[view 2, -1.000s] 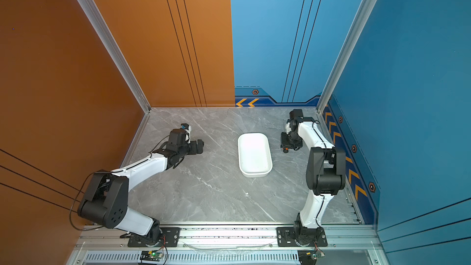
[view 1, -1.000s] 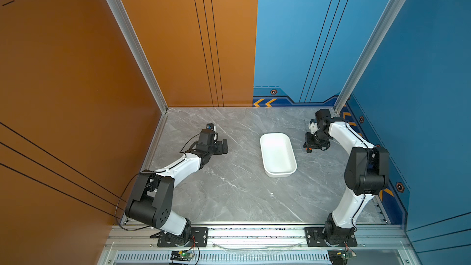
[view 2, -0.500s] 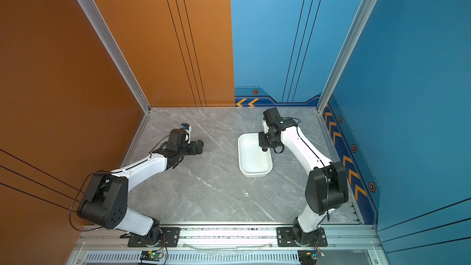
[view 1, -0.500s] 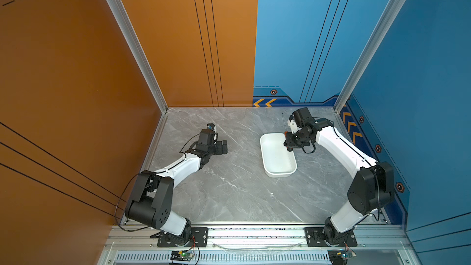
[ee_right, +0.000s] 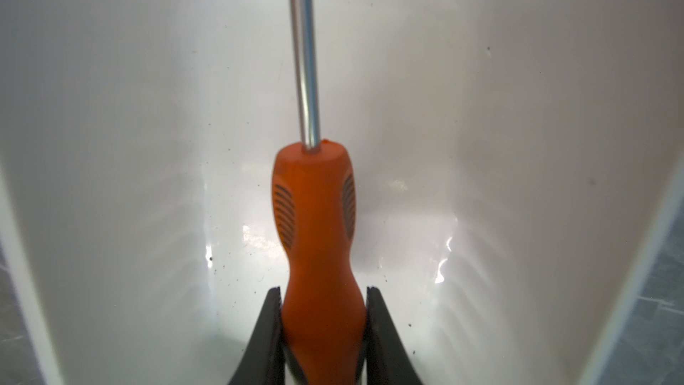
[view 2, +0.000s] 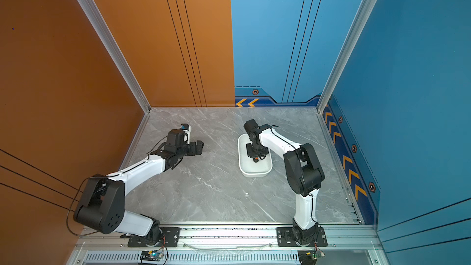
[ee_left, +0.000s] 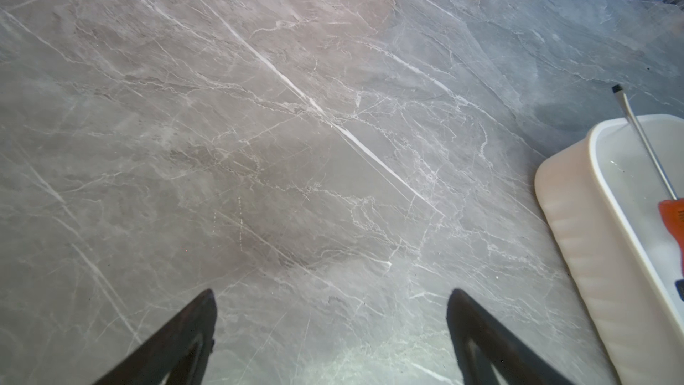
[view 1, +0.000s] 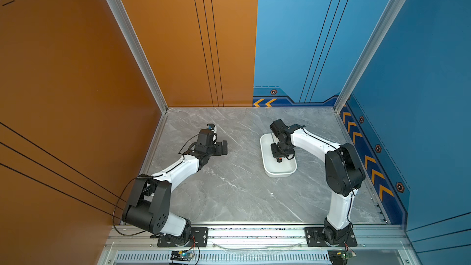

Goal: Put the screwdriver in the bin
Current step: Place the screwdriver into the bin.

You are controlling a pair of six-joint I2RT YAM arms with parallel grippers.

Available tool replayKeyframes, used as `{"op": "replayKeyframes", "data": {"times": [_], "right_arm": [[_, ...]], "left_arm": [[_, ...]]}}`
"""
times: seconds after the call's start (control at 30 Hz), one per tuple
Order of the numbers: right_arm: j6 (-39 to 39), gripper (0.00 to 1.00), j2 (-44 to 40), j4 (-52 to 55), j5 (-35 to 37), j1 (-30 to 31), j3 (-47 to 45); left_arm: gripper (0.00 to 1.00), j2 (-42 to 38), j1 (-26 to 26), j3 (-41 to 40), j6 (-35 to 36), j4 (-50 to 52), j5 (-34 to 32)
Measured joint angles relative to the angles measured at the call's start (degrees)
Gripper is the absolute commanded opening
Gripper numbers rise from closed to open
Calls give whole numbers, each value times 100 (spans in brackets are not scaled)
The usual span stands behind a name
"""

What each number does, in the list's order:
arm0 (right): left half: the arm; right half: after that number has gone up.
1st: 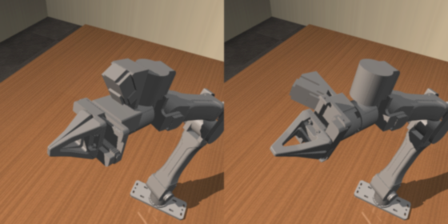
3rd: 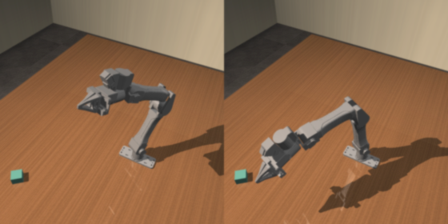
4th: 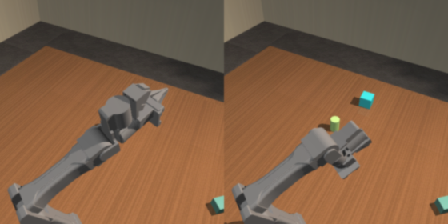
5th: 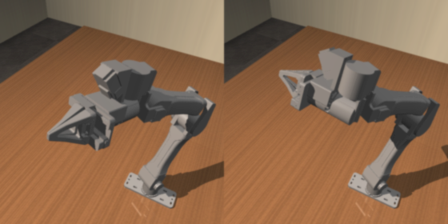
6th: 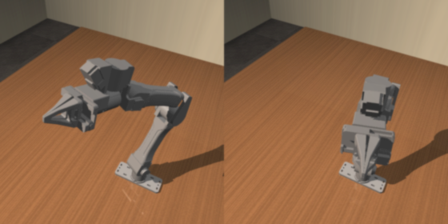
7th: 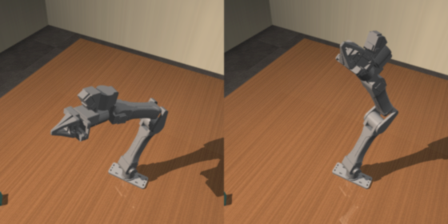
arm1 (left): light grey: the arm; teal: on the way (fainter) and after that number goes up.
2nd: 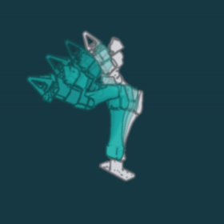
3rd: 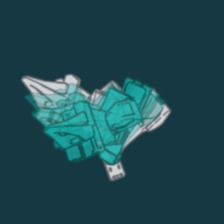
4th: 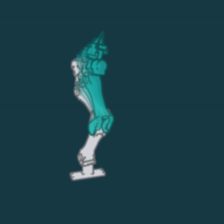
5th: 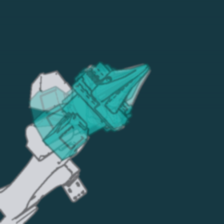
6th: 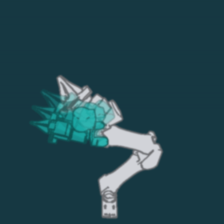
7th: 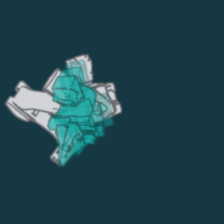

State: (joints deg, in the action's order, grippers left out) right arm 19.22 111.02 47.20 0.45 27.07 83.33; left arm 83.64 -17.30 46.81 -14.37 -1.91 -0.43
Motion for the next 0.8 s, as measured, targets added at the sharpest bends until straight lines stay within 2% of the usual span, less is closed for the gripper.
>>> {"op": "replayKeyframes", "data": {"times": [0.27, 0.53, 0.8], "right_arm": [[83, 0, 136, -101, 140, 57, 72], [210, 0, 136, -243, 269, 184, -28], [365, 0, -448, -280, 289, 240, -485]], "left_arm": [[98, -190, 4, -127, 4, -136, 501], [98, -190, 4, -149, 4, -166, 610], [98, -190, 11, -179, 2, -170, 612]]}}
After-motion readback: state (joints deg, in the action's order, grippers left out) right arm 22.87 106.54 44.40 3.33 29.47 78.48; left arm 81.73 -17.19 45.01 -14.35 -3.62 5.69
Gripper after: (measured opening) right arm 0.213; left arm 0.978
